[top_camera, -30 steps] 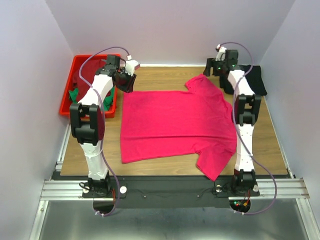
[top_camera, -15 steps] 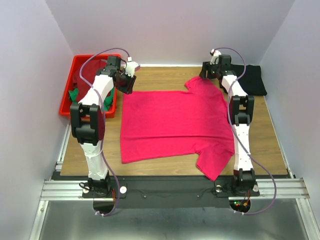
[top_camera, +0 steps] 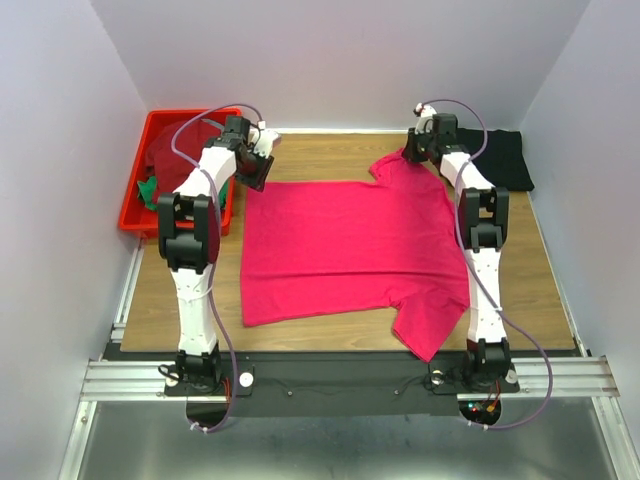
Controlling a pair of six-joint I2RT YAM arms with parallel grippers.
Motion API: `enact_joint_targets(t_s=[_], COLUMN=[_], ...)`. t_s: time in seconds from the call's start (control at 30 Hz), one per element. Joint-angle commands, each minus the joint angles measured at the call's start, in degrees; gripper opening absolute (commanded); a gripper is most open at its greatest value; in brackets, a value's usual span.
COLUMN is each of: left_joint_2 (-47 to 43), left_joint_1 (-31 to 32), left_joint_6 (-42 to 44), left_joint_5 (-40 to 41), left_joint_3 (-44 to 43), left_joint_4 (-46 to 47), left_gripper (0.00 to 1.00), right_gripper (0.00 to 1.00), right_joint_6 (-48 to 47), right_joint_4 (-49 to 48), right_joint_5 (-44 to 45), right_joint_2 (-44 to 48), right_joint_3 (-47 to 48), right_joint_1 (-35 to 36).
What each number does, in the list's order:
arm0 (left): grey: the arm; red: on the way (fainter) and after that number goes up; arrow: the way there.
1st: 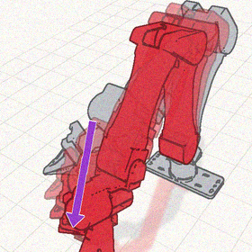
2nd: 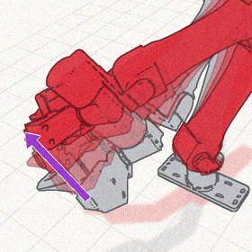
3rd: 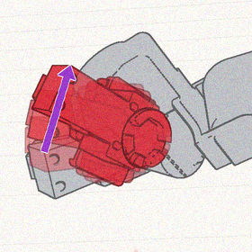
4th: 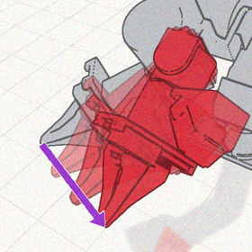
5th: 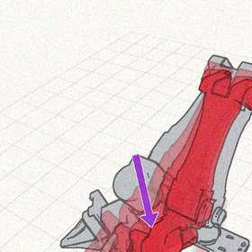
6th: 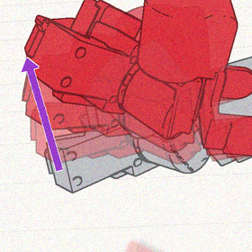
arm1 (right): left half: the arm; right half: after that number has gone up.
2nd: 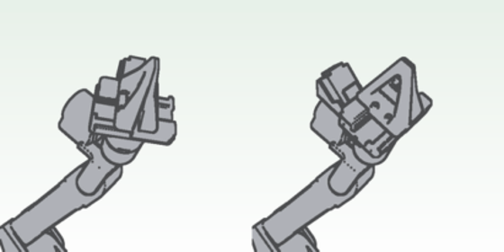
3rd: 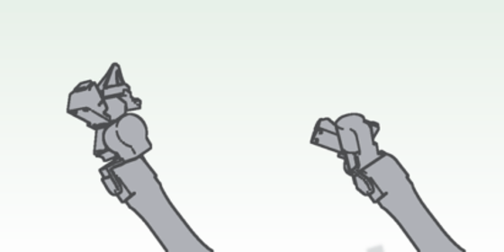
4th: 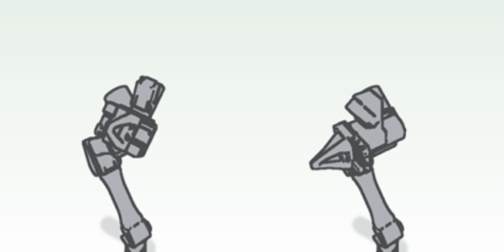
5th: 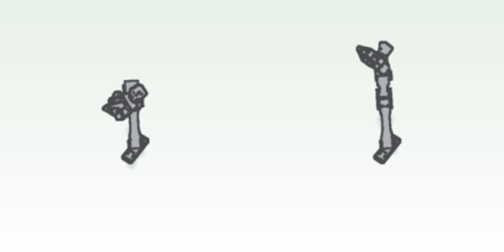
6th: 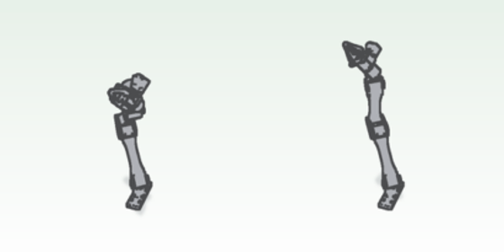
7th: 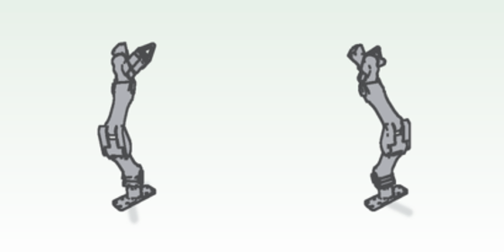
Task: Fold and stack the t-shirts
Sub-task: Flatten the tshirt out, then fold the tshirt
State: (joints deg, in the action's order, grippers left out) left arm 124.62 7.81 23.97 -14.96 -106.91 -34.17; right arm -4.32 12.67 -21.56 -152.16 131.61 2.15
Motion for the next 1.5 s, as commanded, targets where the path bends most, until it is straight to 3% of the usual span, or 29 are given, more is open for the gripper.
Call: enact_joint_targets(t_s=[0.0, 0.43, 0.8, 1.07, 1.27, 1.47], left_joint_2=[1.6, 7.7, 12.2, 12.6, 12.8, 9.2], left_joint_1=[-0.2, -1.4, -3.0, -3.2, -3.2, -3.2], left_joint_6=[-1.1, 3.5, 6.4, 8.4, 8.7, 8.9], left_joint_5=[2.4, 2.0, 0.8, -1.2, -1.8, -3.3], left_joint_3=[-6.1, -12.4, -14.1, -14.4, -15.7, -15.3], left_joint_4=[-0.5, 2.3, 1.6, 0.5, 0.1, 1.8], left_gripper=[0.43, 0.47, 0.41, 0.29, 0.02, 0.00], right_gripper=[0.01, 0.00, 0.00, 0.01, 0.01, 0.00], right_joint_6=[0.8, 4.1, 7.4, 7.7, 7.7, 7.6], right_joint_4=[5.8, 6.0, 5.8, 5.6, 5.6, 5.6], right_joint_5=[-2.8, -0.9, 0.1, 0.6, 0.1, -1.0], right_joint_2=[0.5, 3.2, 5.2, 7.0, 8.9, 12.5], right_joint_3=[0.0, 5.7, 8.7, 8.6, 7.4, 6.3], right_joint_1=[2.6, 2.5, 2.2, 1.5, 0.7, 0.2])
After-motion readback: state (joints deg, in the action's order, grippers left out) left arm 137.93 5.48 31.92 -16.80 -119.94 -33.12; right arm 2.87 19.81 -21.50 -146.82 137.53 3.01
